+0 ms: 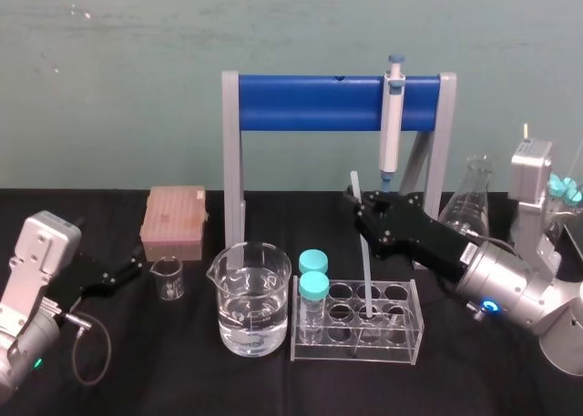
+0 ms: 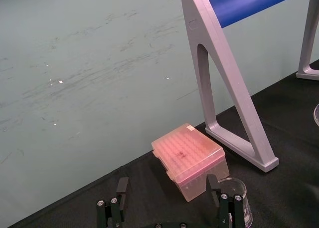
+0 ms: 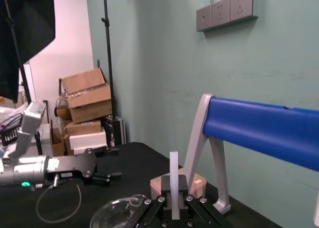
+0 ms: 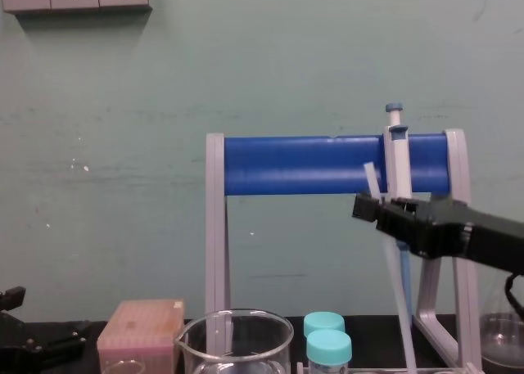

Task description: Pick up the stirring rod with one hand, then place it down.

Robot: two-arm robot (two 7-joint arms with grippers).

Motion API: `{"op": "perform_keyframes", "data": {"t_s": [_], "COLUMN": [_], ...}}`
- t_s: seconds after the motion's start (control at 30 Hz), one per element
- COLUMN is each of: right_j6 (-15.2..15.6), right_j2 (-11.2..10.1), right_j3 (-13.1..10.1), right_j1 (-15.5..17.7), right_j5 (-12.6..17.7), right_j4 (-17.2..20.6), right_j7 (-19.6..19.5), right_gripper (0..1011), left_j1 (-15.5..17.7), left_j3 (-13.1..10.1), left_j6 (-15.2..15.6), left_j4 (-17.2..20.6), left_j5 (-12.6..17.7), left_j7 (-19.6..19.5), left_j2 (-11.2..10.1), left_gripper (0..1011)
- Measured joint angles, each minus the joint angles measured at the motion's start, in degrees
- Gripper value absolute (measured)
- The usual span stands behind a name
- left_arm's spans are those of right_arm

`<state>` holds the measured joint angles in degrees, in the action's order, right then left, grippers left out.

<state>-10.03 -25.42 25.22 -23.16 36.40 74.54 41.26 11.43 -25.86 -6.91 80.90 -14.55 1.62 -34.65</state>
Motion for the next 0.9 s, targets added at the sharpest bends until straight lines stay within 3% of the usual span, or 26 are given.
{"op": "perform_keyframes", "data": {"t_s": [0.9], "right_j6": [1.2], "right_j2": [1.4], "right_j3": [2.0], "right_j1": [0.4], "right_j5": [-4.1], "right_j4": [-4.6], "right_j7": [-1.0], "right_gripper": [70], "left_j1": [0.0], "left_j3": [0.0], "left_j6": [0.0], "left_j4": [0.0], "left_j5": [0.0], "left_j7": [0.0], "left_j2": [0.0], "left_gripper": [1000]}}
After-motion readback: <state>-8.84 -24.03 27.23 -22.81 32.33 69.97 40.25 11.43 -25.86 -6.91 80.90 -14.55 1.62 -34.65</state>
